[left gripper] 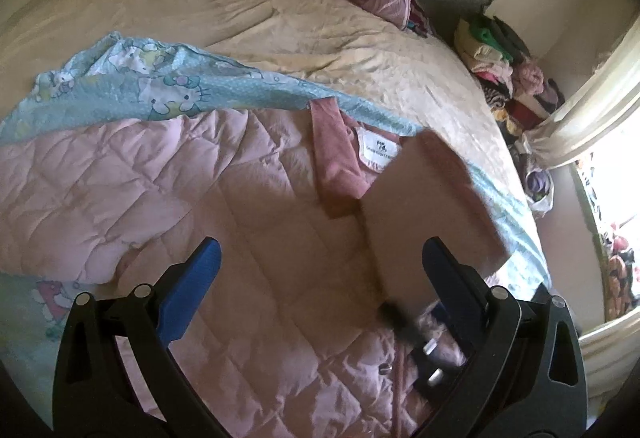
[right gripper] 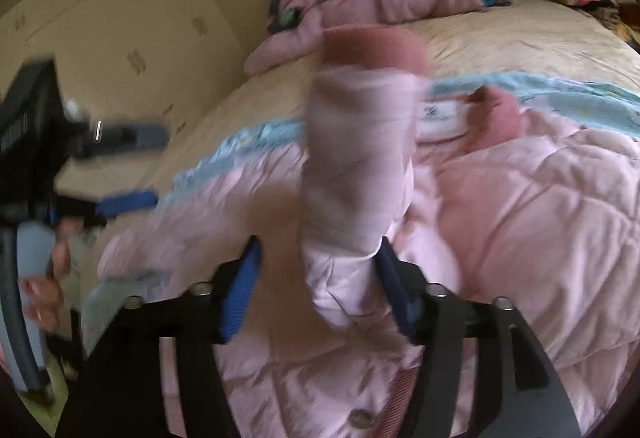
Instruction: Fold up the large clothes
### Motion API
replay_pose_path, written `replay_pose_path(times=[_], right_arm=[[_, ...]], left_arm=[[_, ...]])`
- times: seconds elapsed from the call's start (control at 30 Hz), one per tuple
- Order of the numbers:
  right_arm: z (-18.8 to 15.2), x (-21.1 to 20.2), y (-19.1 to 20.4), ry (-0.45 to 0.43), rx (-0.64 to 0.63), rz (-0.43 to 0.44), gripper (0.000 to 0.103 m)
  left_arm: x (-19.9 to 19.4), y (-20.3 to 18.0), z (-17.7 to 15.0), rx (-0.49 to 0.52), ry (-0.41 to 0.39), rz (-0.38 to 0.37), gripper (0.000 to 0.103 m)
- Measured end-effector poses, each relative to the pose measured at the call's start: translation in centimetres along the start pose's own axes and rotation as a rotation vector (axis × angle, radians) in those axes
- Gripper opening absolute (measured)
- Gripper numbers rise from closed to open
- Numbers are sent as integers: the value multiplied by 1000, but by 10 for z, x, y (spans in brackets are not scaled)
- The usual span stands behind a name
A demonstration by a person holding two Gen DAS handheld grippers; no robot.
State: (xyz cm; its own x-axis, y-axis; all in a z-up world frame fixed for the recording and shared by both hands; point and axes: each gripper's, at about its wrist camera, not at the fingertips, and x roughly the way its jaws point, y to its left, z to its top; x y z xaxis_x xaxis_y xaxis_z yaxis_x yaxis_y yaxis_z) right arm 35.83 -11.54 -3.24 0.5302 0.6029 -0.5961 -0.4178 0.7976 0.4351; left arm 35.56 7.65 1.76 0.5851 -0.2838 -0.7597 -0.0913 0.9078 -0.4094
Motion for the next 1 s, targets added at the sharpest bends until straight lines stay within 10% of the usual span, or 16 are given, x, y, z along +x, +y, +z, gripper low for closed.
replay_pose_path(times=[0.57, 0.83, 1.0], right_arm=[[-16, -68, -14, 24, -6, 31, 73], [-14, -139, -72, -40, 57, -132, 73], [-12, -167, -99, -64, 83, -232, 73]], left_arm=[[74, 39, -20, -124, 146, 4, 92], [93, 16, -30, 18, 133, 111, 14], [56, 22, -9, 27, 38, 71, 7]])
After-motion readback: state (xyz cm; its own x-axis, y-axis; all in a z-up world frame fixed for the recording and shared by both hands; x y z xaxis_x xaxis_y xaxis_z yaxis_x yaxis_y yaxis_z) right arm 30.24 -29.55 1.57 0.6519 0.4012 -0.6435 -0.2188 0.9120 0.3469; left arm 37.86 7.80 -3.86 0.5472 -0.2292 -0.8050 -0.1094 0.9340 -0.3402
